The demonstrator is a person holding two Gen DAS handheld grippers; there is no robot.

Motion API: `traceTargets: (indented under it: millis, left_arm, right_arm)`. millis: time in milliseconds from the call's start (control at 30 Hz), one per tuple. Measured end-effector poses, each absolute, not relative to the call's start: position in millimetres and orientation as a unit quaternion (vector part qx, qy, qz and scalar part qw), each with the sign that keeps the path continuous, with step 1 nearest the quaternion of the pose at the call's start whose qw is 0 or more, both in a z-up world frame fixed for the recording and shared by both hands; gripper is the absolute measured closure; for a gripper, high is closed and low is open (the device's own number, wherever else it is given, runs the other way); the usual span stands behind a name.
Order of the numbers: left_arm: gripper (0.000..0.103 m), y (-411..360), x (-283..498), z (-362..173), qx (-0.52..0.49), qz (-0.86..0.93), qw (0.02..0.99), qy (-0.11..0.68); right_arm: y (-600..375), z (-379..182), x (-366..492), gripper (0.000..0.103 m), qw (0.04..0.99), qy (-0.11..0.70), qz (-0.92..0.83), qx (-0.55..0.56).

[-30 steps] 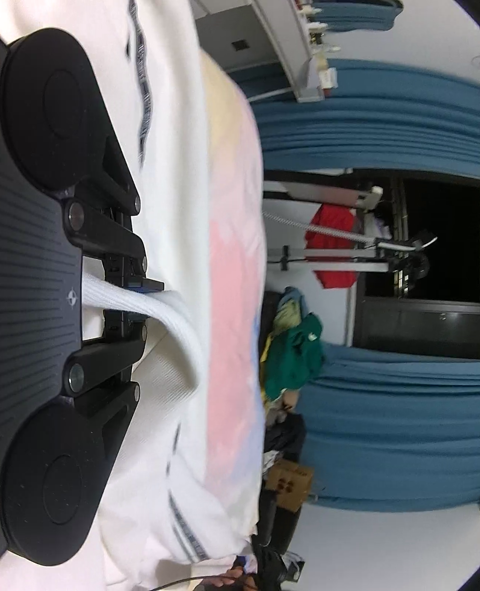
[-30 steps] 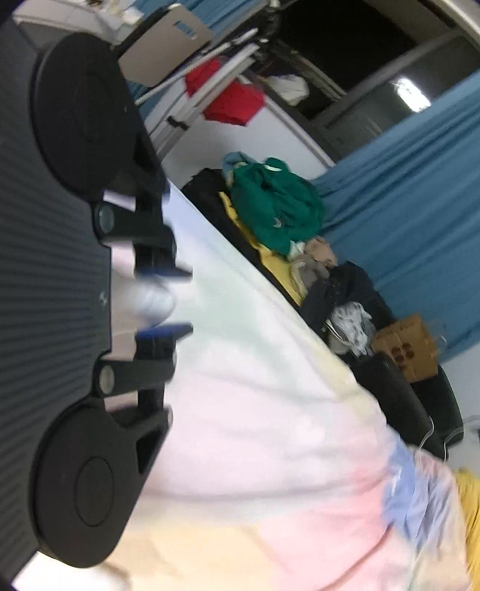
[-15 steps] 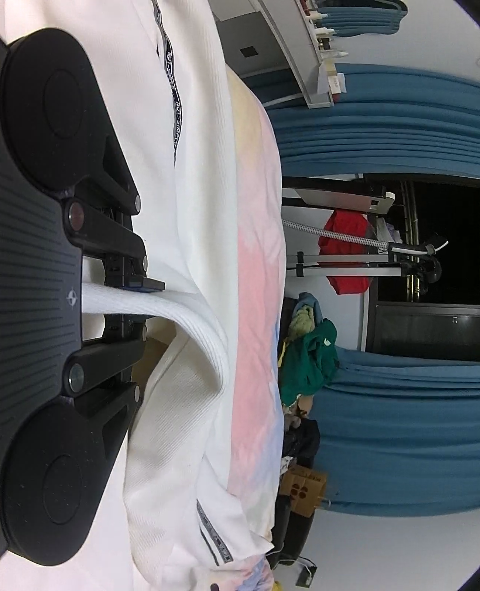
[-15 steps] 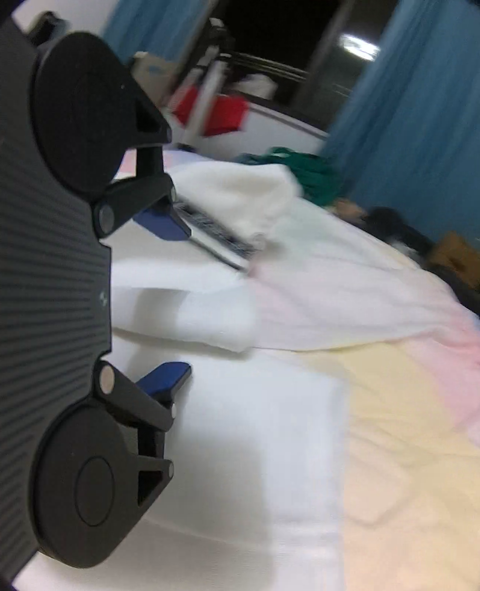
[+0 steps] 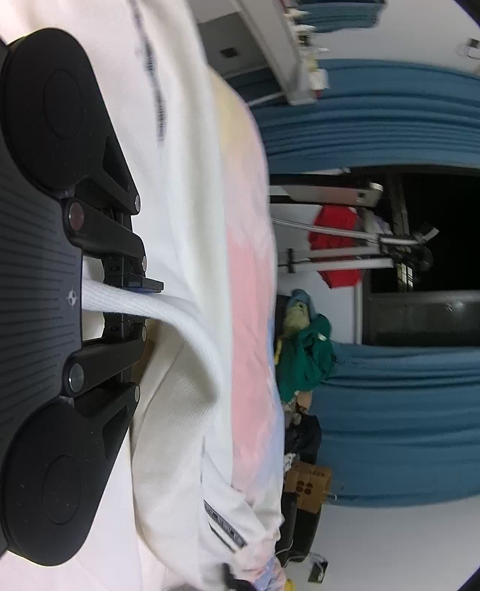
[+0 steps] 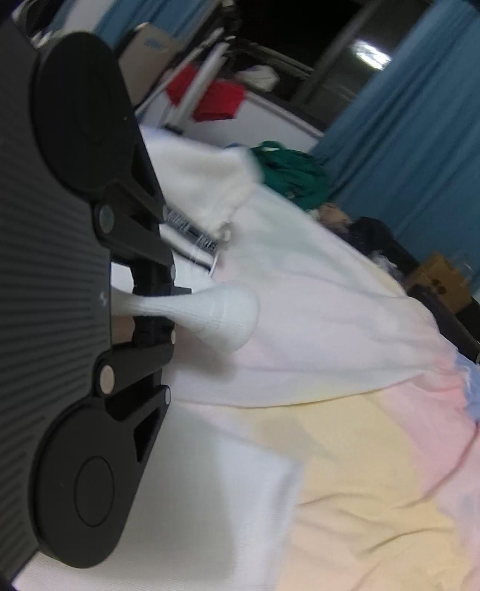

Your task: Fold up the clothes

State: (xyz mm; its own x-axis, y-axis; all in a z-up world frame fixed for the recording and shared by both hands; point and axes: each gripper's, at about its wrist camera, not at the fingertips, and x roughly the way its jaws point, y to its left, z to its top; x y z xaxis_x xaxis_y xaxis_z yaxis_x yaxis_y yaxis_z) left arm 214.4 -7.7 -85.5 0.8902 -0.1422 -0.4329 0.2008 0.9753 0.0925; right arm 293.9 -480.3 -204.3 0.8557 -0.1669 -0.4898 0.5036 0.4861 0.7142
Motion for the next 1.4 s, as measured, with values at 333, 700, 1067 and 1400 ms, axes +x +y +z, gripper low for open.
traceTargets:
  millis: [333, 700, 1067, 1400]
  left_arm:
    - [0.087, -40, 205, -100, 0.165, -0.207, 0.927, 0.268]
    - [0.032, -25, 191, -75, 0.074, -0.175, 0.936, 0.296]
    - [0.0, -21, 81, -4, 0.04, -0.168, 0.951, 0.258]
    - [0.0, -1, -3, -5, 0.038, -0.16, 0.949, 0.269]
  right_arm:
    - [-509, -205, 277, 0.097, 0.872, 0.156, -0.286, 0.365]
    - [-482, -185, 240, 0.07, 0.879, 0.232, -0.253, 0.33]
    - [-350, -106, 123, 0.04, 0.944, 0.255, -0.057, 0.2]
    - [-278, -68, 34, 0.013, 0.966, 0.221, 0.013, 0.137]
